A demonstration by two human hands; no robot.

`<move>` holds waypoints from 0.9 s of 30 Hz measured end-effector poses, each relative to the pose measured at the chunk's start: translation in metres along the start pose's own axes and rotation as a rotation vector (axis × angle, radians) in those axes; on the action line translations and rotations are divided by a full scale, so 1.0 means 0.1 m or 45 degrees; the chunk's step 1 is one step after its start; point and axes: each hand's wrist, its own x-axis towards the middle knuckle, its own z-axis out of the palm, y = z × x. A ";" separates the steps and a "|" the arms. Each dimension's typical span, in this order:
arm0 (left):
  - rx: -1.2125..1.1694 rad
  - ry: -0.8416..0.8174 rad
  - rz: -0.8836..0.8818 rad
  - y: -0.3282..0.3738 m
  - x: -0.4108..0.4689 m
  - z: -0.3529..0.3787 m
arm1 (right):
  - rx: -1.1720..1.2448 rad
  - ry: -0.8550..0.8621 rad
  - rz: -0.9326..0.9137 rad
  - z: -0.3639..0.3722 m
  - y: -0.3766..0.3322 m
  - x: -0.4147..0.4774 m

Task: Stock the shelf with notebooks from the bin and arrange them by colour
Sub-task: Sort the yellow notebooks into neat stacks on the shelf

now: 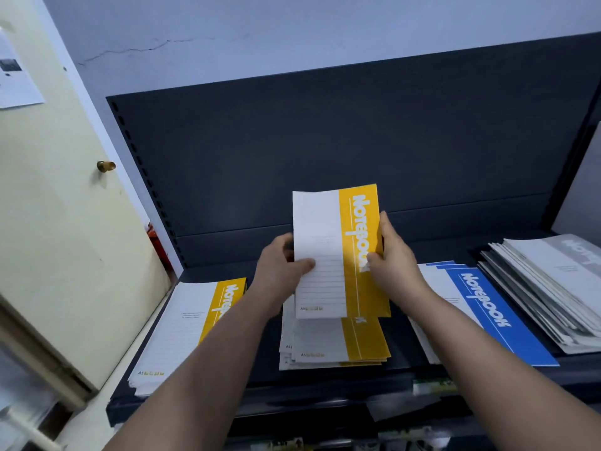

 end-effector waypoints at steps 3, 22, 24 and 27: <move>0.025 -0.118 -0.202 0.00 -0.06 -0.03 | 0.096 -0.118 0.151 0.06 0.13 0.01; 0.381 -0.049 -0.367 -0.45 -0.03 0.11 | -0.220 -0.267 0.285 0.38 0.41 -0.04; 0.341 -0.021 -0.374 -0.43 -0.01 0.04 | -0.215 -0.274 0.256 0.39 0.34 -0.04; 0.287 0.051 -0.353 -0.39 -0.03 -0.23 | -0.192 -0.312 0.179 0.52 0.10 -0.03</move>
